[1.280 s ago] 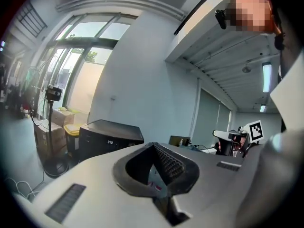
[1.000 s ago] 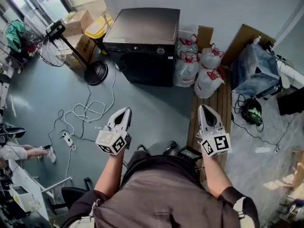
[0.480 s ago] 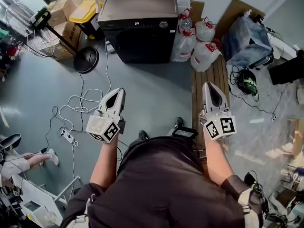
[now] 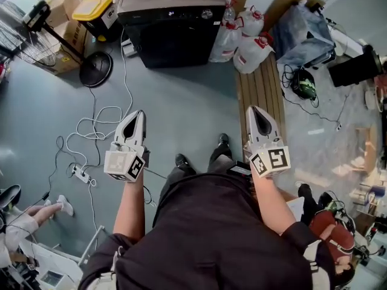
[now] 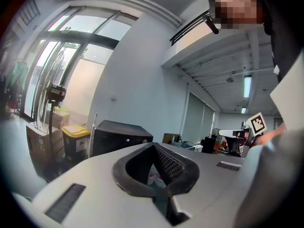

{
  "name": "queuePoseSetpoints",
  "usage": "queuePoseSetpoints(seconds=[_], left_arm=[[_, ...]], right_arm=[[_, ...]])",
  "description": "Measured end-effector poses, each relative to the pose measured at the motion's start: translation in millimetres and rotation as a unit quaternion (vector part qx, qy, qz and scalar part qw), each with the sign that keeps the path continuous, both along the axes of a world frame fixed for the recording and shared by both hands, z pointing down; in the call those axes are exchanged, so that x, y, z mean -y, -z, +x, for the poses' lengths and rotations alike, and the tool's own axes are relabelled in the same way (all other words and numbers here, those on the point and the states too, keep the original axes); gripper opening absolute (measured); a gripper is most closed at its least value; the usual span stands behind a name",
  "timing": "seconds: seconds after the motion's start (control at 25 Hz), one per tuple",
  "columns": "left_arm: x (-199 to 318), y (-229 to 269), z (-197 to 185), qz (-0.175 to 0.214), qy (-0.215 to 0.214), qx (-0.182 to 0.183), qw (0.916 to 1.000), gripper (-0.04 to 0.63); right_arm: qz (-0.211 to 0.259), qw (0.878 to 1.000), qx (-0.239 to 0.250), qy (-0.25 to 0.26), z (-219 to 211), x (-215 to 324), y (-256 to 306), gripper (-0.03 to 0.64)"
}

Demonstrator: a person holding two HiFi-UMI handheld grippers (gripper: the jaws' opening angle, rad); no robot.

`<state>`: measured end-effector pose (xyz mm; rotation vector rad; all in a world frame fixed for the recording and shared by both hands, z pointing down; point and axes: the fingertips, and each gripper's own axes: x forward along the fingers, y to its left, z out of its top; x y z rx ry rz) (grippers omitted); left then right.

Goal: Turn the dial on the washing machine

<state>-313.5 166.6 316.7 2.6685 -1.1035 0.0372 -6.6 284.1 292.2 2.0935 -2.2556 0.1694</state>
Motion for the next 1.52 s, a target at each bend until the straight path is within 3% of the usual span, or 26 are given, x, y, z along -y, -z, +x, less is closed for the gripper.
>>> queuePoseSetpoints(seconds=[0.16,0.36,0.56,0.68,1.2,1.52], left_arm=[[-3,0,20,-0.011,-0.006,-0.013,0.9998,0.015],[-29,5,58,0.001,-0.039,0.001,0.9993,0.015],[-41,16,87,0.026,0.008,0.017,0.9995,0.015],[-43,24,101,0.040,0.012,0.021,0.9989,0.015],[-46,45,133,0.037,-0.024,0.018,0.9988,0.015],[-57,31,141,0.017,-0.047,0.011,0.9987,0.015]], right_arm=[[-0.012,1.000,-0.006,-0.001,11,-16,-1,0.021],[-0.013,0.999,0.008,0.038,19,-14,-5,0.021],[0.009,0.998,0.002,0.055,48,-13,2,0.021],[0.012,0.999,0.014,0.049,67,-19,-3,0.021],[0.014,0.998,0.006,0.062,73,-16,0,0.021],[0.005,0.998,0.010,0.057,81,-25,-4,0.021]])
